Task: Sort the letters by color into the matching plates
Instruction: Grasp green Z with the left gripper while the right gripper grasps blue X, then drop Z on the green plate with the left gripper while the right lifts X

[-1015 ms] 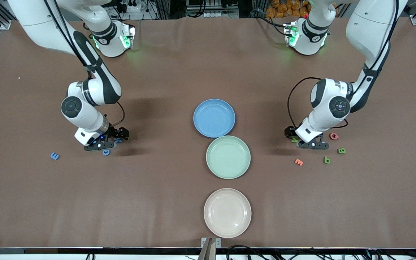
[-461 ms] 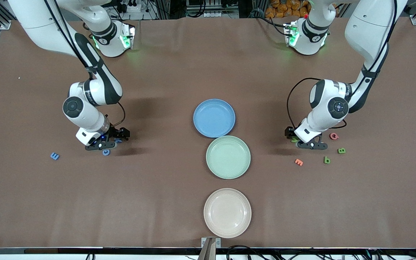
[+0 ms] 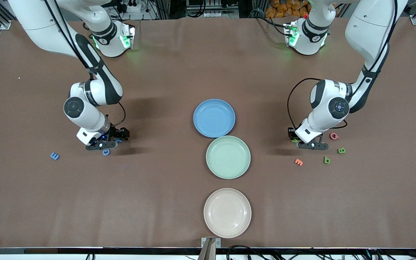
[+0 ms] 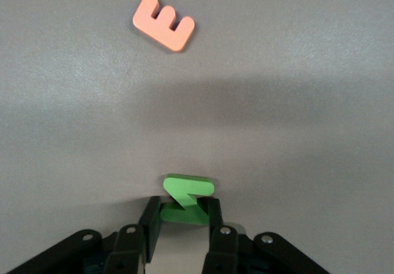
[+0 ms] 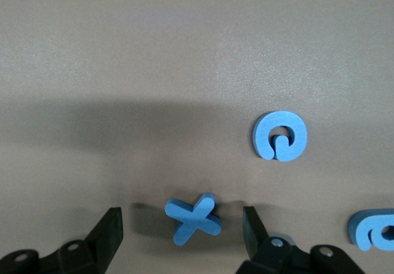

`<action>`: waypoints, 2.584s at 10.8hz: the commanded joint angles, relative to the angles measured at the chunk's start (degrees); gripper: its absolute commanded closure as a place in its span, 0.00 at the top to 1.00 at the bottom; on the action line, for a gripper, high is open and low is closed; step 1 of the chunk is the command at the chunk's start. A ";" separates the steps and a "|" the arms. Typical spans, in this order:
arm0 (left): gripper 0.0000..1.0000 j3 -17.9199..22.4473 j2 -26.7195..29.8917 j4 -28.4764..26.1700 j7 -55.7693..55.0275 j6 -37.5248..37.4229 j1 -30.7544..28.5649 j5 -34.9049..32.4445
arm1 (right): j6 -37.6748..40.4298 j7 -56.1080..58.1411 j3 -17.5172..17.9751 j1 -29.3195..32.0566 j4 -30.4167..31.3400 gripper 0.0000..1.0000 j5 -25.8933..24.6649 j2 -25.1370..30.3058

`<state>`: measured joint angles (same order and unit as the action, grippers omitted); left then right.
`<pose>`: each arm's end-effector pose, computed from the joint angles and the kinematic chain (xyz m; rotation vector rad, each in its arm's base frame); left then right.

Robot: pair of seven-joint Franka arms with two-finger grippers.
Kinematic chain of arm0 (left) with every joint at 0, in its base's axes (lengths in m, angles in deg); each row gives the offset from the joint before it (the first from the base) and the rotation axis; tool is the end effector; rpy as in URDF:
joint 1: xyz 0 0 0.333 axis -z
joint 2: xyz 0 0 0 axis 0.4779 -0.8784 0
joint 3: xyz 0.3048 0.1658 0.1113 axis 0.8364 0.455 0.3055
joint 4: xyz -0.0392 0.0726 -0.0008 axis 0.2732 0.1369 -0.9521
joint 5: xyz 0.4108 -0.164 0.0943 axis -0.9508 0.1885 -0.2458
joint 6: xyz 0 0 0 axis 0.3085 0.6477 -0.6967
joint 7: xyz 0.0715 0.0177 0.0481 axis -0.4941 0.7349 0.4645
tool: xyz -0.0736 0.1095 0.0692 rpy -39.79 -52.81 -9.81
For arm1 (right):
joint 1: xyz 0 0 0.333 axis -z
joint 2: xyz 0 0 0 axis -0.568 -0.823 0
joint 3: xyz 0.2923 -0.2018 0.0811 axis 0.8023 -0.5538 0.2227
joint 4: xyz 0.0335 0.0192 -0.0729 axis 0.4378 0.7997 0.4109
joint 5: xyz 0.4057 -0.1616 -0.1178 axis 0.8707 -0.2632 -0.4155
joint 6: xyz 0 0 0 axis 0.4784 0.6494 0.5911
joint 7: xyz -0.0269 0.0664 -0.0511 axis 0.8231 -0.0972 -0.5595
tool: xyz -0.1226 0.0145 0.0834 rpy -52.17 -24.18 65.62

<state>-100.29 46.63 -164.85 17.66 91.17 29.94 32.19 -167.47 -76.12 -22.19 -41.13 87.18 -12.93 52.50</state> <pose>0.5858 -0.1336 0.1266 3.0686 -0.1032 -0.0222 0.5859 0.0969 0.1244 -3.1086 -0.1719 -0.0371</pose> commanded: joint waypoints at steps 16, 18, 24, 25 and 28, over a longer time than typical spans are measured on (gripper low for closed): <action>0.00 -1.16 -2.61 16.04 -1.53 0.23 12.75 0.89 | -3.20 -0.03 0.25 0.27 0.67 0.35 -1.01 -1.73; 0.00 -1.07 -5.25 19.91 -2.49 0.23 16.16 1.32 | -3.20 -0.03 0.25 0.36 0.67 0.32 -1.01 -1.73; 0.00 -0.81 -10.44 23.87 -9.17 0.32 21.45 0.88 | -2.32 -0.29 0.33 0.36 -0.03 0.30 -0.57 -0.51; 0.00 -0.72 -10.88 23.88 -11.09 0.32 22.15 0.80 | -2.06 -1.16 0.42 0.19 -0.21 0.30 -0.13 -0.07; 0.54 -0.63 -11.24 23.97 -13.30 0.32 22.51 0.80 | 1.63 -7.13 1.82 -0.69 -2.84 0.30 -0.13 0.46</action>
<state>-101.78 36.05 -142.33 5.85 91.99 51.47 32.19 -168.65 -78.81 -21.51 -41.17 86.26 -12.87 52.19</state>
